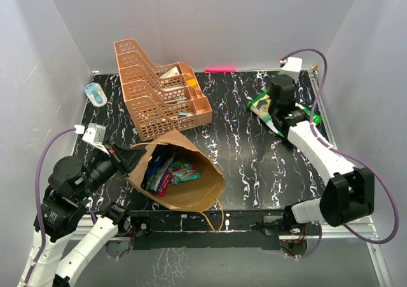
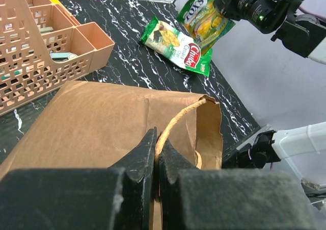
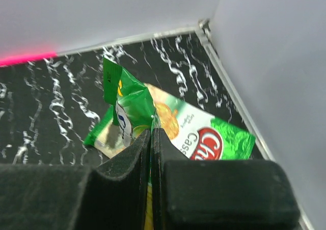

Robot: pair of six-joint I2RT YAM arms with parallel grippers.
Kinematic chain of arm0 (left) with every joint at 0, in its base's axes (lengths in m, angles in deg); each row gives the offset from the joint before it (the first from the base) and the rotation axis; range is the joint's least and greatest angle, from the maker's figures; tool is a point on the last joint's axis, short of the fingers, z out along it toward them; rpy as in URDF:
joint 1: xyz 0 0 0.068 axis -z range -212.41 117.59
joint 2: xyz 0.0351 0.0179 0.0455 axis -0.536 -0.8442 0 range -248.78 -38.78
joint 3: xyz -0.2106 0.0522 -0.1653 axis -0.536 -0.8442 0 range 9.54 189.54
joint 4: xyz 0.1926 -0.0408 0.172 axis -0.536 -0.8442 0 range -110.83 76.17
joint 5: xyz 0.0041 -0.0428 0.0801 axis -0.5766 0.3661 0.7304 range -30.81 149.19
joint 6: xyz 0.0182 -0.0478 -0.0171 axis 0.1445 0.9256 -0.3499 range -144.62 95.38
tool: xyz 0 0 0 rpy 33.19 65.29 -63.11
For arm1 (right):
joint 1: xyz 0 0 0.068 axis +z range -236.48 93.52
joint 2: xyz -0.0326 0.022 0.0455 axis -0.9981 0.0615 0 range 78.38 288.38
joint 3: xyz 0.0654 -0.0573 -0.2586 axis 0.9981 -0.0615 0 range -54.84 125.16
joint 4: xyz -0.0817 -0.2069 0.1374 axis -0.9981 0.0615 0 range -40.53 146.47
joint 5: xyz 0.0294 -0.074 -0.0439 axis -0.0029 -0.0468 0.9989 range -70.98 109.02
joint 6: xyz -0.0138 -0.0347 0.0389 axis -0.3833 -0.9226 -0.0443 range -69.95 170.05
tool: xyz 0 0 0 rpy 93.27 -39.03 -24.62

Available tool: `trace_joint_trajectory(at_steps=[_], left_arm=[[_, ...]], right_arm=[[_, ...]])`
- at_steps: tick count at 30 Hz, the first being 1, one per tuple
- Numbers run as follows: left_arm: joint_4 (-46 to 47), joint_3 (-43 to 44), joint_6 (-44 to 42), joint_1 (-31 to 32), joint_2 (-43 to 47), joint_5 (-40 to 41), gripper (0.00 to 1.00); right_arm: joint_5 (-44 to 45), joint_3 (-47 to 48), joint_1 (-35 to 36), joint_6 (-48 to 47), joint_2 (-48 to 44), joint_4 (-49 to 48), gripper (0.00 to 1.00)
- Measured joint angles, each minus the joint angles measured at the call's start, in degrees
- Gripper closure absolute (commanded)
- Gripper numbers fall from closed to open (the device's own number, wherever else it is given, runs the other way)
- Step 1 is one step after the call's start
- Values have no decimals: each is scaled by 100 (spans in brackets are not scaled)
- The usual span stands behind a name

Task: Take the snacks out of the paper bag
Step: Place the snack at the center of the board.

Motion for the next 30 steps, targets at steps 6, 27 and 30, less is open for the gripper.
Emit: trace_joint_trajectory(at_steps=[6,27,30], left_arm=[[-61,0,-151,-2,2,-55,100],[-168,2,-227,0,94,-94,100],[-168,4,-227,0,94,-101,100]], right_arm=[[-682,-293,-1049,1377,258,264,92],[-1300,-2201,-2949,5099,1261,-1298,92],[-1340,-2522,-3069,5298,1355,-1394,92]])
